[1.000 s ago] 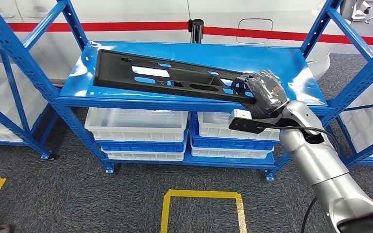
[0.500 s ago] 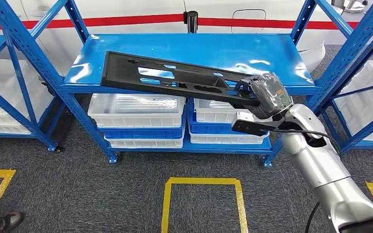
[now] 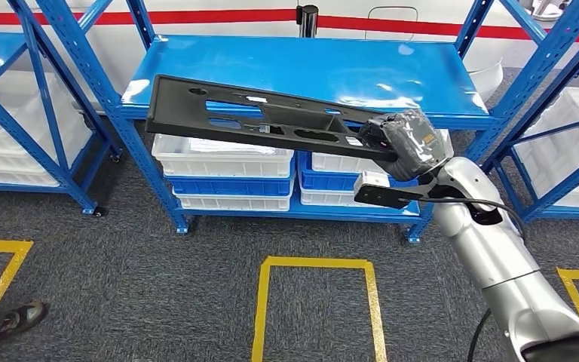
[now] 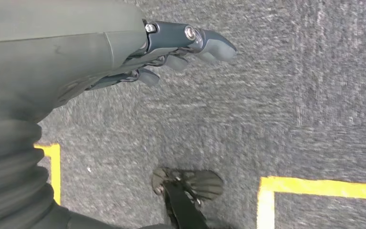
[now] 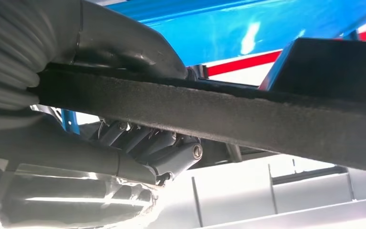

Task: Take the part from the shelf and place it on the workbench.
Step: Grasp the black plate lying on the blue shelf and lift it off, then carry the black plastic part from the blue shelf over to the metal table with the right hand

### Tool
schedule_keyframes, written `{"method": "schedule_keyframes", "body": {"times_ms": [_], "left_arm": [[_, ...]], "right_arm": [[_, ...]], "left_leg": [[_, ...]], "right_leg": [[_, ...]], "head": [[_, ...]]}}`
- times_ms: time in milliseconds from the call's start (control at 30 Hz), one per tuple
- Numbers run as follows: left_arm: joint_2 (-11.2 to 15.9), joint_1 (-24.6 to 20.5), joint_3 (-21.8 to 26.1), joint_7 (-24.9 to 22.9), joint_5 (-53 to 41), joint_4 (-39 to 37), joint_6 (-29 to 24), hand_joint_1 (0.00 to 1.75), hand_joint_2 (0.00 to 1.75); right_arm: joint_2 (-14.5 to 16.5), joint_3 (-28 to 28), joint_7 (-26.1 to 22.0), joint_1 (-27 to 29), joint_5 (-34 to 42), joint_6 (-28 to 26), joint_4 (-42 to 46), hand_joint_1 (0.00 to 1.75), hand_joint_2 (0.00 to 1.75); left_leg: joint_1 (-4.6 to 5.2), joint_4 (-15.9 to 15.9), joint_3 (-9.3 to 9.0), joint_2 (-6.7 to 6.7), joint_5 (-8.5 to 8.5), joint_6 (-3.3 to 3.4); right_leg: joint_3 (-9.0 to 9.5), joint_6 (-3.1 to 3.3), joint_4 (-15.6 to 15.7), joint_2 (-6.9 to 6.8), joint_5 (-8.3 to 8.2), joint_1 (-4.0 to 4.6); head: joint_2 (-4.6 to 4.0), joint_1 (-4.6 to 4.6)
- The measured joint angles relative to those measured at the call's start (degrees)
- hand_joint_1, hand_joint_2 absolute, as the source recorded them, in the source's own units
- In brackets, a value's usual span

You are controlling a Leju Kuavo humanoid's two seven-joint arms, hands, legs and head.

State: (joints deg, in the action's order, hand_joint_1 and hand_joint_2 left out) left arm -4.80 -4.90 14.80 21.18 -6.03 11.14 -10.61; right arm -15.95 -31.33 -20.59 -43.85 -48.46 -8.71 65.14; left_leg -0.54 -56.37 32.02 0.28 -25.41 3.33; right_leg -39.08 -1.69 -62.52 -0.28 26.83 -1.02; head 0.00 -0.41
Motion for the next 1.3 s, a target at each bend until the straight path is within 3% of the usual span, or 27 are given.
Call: {"method": "schedule_keyframes", "body": {"times_ms": [67,100,167,233,300,367,400,433,500,567,600,633,667,733,800,867,933,967,1000,1067,1100,1133,1200,1267,1300], "left_arm": [[-0.01,0.01,0.05,0.04,0.03,0.01,0.00,0.00,1.75],[-0.01,0.03,0.07,0.04,0.04,0.01,0.00,0.00,1.75],[-0.09,0.03,0.07,0.04,0.04,0.01,0.01,0.00,1.75],[-0.21,0.03,0.07,0.04,0.04,0.01,0.01,0.00,1.75],[-0.25,0.03,0.10,0.07,0.04,0.01,-0.01,0.00,1.75],[-0.21,0.10,0.16,0.14,0.04,0.01,-0.07,0.00,1.75],[-0.19,0.24,0.20,0.16,0.04,-0.02,-0.09,0.00,1.75],[-0.15,0.39,0.23,0.17,0.04,-0.04,-0.11,0.00,1.75],[-0.17,0.70,0.26,0.17,0.04,-0.08,-0.13,0.00,1.75],[-0.23,0.80,0.26,0.17,0.03,-0.08,-0.13,0.00,1.75],[-0.25,0.79,0.26,0.17,0.03,-0.08,-0.13,0.00,1.75],[-0.25,0.77,0.26,0.17,0.02,-0.08,-0.13,0.00,1.75],[-0.25,0.76,0.26,0.17,0.02,-0.08,-0.13,0.00,1.75],[-0.23,0.71,0.26,0.17,0.02,-0.06,-0.13,0.00,1.75],[-0.20,0.61,0.26,0.20,0.00,-0.02,-0.14,0.00,1.75],[-0.19,0.54,0.26,0.25,-0.03,0.01,-0.15,0.00,1.75],[-0.21,0.47,0.26,0.27,-0.04,-0.01,-0.16,0.00,1.75],[-0.23,0.41,0.26,0.27,-0.04,-0.01,-0.16,0.00,1.75],[-0.25,0.33,0.27,0.28,-0.03,-0.01,-0.16,0.00,1.75],[-0.25,0.24,0.28,0.30,-0.03,0.01,-0.16,0.00,1.75],[-0.25,0.22,0.28,0.29,-0.03,0.01,-0.16,0.00,1.75],[-0.27,0.22,0.28,0.30,-0.04,0.01,-0.16,0.00,1.75],[-0.34,0.22,0.28,0.29,-0.04,0.01,-0.16,0.00,1.75],[-0.40,0.21,0.28,0.30,-0.04,0.01,-0.16,0.00,1.75],[-0.40,0.21,0.28,0.30,-0.04,0.01,-0.16,0.00,1.75]], "right_arm": [[0.28,-0.08,0.05,-0.11,-0.32,0.01,-0.24,1.75,1.75],[0.37,-0.15,0.07,-0.11,-0.40,0.01,-0.37,1.75,1.75],[0.56,-0.30,0.09,-0.11,-0.46,0.01,-0.61,1.75,1.75],[0.79,-0.34,0.09,-0.24,-0.49,0.01,-0.70,1.75,1.75],[1.05,-0.33,0.10,-0.58,-0.52,0.01,-0.72,1.75,1.75],[1.22,-0.34,0.11,-0.80,-0.50,0.01,-0.86,1.75,1.75],[1.23,-0.37,0.11,-0.79,-0.46,0.01,-1.02,1.75,1.75],[1.26,-0.42,0.10,-0.72,-0.43,0.01,-1.18,1.75,1.75],[1.29,-0.46,0.09,-0.65,-0.42,-0.02,-1.41,1.75,1.75],[1.29,-0.46,0.08,-0.63,-0.43,-0.05,-1.48,1.75,1.75],[1.28,-0.45,0.07,-0.61,-0.42,-0.05,-1.51,1.75,1.75],[1.28,-0.45,0.06,-0.58,-0.40,-0.05,-1.54,1.75,1.75],[1.25,-0.44,0.05,-0.54,-0.39,-0.06,-1.57,1.75,1.75],[1.15,-0.39,0.05,-0.46,-0.39,-0.08,-1.57,1.75,1.75],[1.01,-0.26,0.05,-0.53,-0.38,-0.11,-1.50,1.75,1.75],[0.96,-0.19,0.05,-0.69,-0.33,-0.14,-1.43,1.75,1.75],[0.90,-0.19,0.05,-0.68,-0.28,-0.16,-1.43,1.75,1.75],[0.79,-0.16,0.04,-0.68,-0.28,-0.16,-1.44,1.75,1.75],[0.65,-0.11,0.04,-0.67,-0.29,-0.16,-1.44,1.75,1.75],[0.43,-0.02,0.03,-0.64,-0.31,-0.16,-1.45,1.75,1.75],[0.37,0.01,0.03,-0.57,-0.31,-0.16,-1.45,1.75,1.75],[0.33,0.01,0.03,-0.50,-0.31,-0.16,-1.45,1.75,1.75],[0.27,0.02,0.03,-0.42,-0.31,-0.16,-1.45,1.75,1.75],[0.28,0.03,0.03,-0.44,-0.31,-0.16,-1.43,1.75,1.75],[0.31,0.04,0.03,-0.44,-0.30,-0.18,-1.37,1.75,1.75]], "left_leg": [[0.13,-0.01,2.00,0.01,1.58,0.30],[0.18,-0.04,2.88,0.00,2.28,0.29],[0.21,-0.11,4.89,0.00,3.86,0.05],[0.25,-0.30,6.71,-0.02,5.40,-0.45],[0.51,-0.45,7.78,-0.06,6.77,-1.06],[0.64,-0.32,8.29,-0.13,8.05,-1.50],[0.49,-0.25,8.51,-0.16,8.42,-1.70],[0.29,-0.68,8.89,-0.19,7.63,-1.95],[-0.07,-4.10,10.03,-0.23,2.74,-2.59],[-0.21,-11.32,11.38,-0.24,-3.34,-3.14],[-0.25,-14.78,11.72,-0.24,-4.74,-3.31],[-0.26,-17.09,11.56,-0.24,-4.95,-3.37],[-0.26,-17.38,10.39,-0.24,-4.00,-3.32],[-0.26,-12.24,5.51,-0.33,-2.04,-2.90],[0.00,-5.15,0.46,-0.65,-2.53,-2.30],[0.52,-2.40,-1.05,-0.84,-3.25,-1.70],[0.63,-1.82,-0.55,-0.59,-2.04,-0.90],[0.56,-1.48,-0.05,-0.43,-1.26,-0.40],[0.45,-1.17,0.62,-0.29,-0.41,0.01],[0.45,-1.09,2.45,-0.18,1.05,0.47],[0.48,-1.12,3.39,-0.14,1.78,0.47],[0.50,-1.15,4.34,-0.09,2.52,0.42],[0.48,-1.20,6.14,-0.01,3.96,0.16],[0.54,-1.28,7.68,-0.01,5.36,-0.40],[0.64,-1.27,8.14,-0.03,6.06,-0.71]], "right_leg": [[-1.69,0.42,-7.56,0.03,4.75,-0.05],[-1.99,0.15,-10.60,0.03,5.70,-0.08],[0.03,-1.23,-11.64,0.03,3.85,-0.12],[5.63,-2.07,-5.48,0.02,1.78,-0.29],[11.18,-1.38,2.92,0.14,3.28,0.01],[12.59,-0.40,6.37,0.23,4.50,0.30],[11.95,0.06,6.09,0.14,4.07,0.03],[11.55,0.64,5.95,0.04,3.56,-0.16],[10.50,1.68,5.83,-0.15,2.16,-0.39],[8.94,2.02,5.64,-0.17,0.73,-0.22],[8.03,1.98,5.45,-0.17,0.13,-0.16],[7.15,1.88,5.20,-0.16,-0.35,-0.12],[6.23,1.74,4.84,-0.15,-0.77,-0.10],[4.70,1.36,4.12,-0.12,-1.43,-0.11],[3.79,0.69,3.75,-0.15,-2.18,-0.02],[3.52,-0.14,3.88,-0.21,-3.07,-0.07],[3.02,-0.74,3.90,-0.15,-3.37,-0.08],[2.37,-0.68,3.09,-0.08,-2.42,-0.02],[1.44,-0.35,1.25,-0.01,-0.51,0.06],[-0.63,0.38,-5.40,0.06,4.57,0.05],[-1.28,0.31,-8.91,0.07,6.16,0.03],[-1.35,-0.12,-11.41,0.07,6.52,0.00],[0.84,-1.51,-11.43,0.07,4.19,-0.09],[6.71,-2.18,-4.15,0.07,2.67,-0.19],[9.38,-1.85,-0.07,0.15,3.18,-0.03]], "head": [[-0.01,0.26],[-0.01,0.29],[0.00,0.38],[0.00,0.40],[-0.01,0.29],[-0.01,0.01],[-0.01,-0.11],[-0.01,-0.15],[-0.01,-0.24],[0.00,-0.31],[-0.01,-0.31],[-0.01,-0.31],[-0.01,-0.33],[0.00,-0.33],[-0.01,-0.26],[-0.01,-0.27],[0.00,-0.33],[0.00,-0.29],[0.00,-0.17],[0.00,0.09],[0.00,0.19],[0.00,0.23],[0.00,0.28],[0.00,0.35],[0.00,0.29]]}}
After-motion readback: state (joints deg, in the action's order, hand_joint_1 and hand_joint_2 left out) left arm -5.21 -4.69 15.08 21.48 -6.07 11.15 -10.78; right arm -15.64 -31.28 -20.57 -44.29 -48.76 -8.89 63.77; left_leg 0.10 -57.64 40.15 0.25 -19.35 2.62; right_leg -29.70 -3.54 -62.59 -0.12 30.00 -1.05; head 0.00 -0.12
